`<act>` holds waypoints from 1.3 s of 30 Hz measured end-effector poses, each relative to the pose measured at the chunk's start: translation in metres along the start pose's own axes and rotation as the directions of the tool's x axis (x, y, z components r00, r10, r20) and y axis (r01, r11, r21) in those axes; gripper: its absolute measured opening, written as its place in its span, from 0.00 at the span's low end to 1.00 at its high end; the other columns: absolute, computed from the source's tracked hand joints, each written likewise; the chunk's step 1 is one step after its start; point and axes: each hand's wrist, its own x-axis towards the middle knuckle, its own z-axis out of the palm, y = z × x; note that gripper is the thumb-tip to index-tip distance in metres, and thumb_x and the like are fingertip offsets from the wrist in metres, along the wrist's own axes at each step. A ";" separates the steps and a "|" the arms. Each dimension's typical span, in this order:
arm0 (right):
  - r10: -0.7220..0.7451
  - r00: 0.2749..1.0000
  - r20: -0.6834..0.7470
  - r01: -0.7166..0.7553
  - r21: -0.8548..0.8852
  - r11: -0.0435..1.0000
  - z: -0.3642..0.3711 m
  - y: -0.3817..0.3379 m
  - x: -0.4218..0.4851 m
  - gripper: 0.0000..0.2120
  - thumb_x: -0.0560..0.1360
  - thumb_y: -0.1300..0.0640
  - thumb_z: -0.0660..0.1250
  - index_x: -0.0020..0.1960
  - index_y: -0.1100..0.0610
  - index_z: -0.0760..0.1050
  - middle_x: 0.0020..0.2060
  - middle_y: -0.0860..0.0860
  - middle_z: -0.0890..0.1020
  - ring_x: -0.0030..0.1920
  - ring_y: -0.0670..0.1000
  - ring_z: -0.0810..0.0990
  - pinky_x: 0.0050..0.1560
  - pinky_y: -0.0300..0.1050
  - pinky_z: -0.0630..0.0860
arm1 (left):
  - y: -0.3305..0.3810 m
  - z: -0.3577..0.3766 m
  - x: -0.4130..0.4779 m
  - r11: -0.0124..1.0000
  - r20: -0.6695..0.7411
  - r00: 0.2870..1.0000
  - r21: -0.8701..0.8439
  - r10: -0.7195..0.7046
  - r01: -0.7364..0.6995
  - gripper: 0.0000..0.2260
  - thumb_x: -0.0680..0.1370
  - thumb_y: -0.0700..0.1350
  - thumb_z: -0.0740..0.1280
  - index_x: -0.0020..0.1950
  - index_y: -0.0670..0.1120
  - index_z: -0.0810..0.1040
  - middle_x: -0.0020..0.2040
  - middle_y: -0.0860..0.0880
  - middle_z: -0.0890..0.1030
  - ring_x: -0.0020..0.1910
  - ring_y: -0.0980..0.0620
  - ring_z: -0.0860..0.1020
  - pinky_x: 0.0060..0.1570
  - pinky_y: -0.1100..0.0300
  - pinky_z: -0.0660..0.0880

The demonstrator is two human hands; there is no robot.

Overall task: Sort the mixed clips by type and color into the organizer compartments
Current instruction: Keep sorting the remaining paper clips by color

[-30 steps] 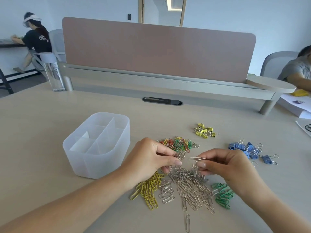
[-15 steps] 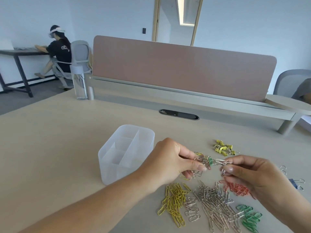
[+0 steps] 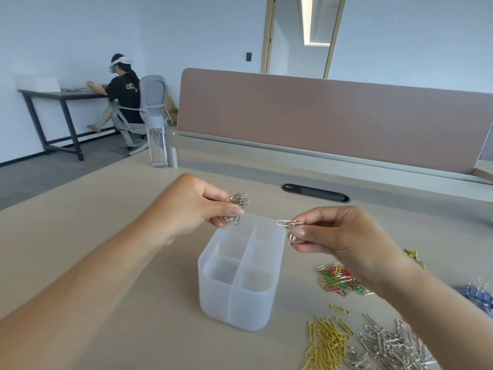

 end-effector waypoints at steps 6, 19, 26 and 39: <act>0.077 0.997 0.032 -0.071 -0.155 0.985 0.043 0.000 0.035 0.02 0.69 0.68 0.74 0.42 0.65 0.84 0.38 0.60 0.85 0.37 0.51 0.84 0.42 0.37 0.81 | -0.017 -0.028 0.006 0.996 -0.056 0.995 -0.029 -0.081 0.079 0.10 0.63 0.46 0.78 0.39 0.43 0.86 0.33 0.46 0.84 0.31 0.53 0.78 0.50 0.54 0.79; 0.232 0.968 0.094 -0.177 -0.400 0.899 0.063 -0.003 0.060 0.06 0.70 0.64 0.75 0.47 0.61 0.84 0.40 0.54 0.87 0.42 0.51 0.86 0.55 0.40 0.80 | -0.021 -0.016 0.008 0.993 0.025 0.995 0.062 -0.100 0.099 0.06 0.67 0.44 0.79 0.42 0.44 0.87 0.36 0.46 0.85 0.32 0.54 0.81 0.55 0.52 0.77; 0.195 0.967 0.163 -0.182 -0.091 0.979 0.052 -0.005 0.053 0.11 0.72 0.69 0.72 0.54 0.65 0.81 0.47 0.58 0.86 0.49 0.55 0.85 0.53 0.42 0.81 | -0.016 -0.007 0.006 0.984 0.062 0.993 0.152 -0.101 0.091 0.04 0.68 0.46 0.79 0.41 0.49 0.87 0.35 0.49 0.85 0.35 0.55 0.83 0.57 0.52 0.77; 0.078 0.997 0.007 -0.076 -0.150 0.986 0.063 0.007 0.047 0.06 0.69 0.66 0.75 0.47 0.61 0.85 0.40 0.55 0.86 0.44 0.52 0.86 0.49 0.39 0.82 | -0.012 0.014 0.004 0.902 0.000 0.999 0.429 -0.044 0.040 0.04 0.69 0.45 0.76 0.35 0.51 0.84 0.33 0.50 0.84 0.36 0.53 0.83 0.43 0.58 0.80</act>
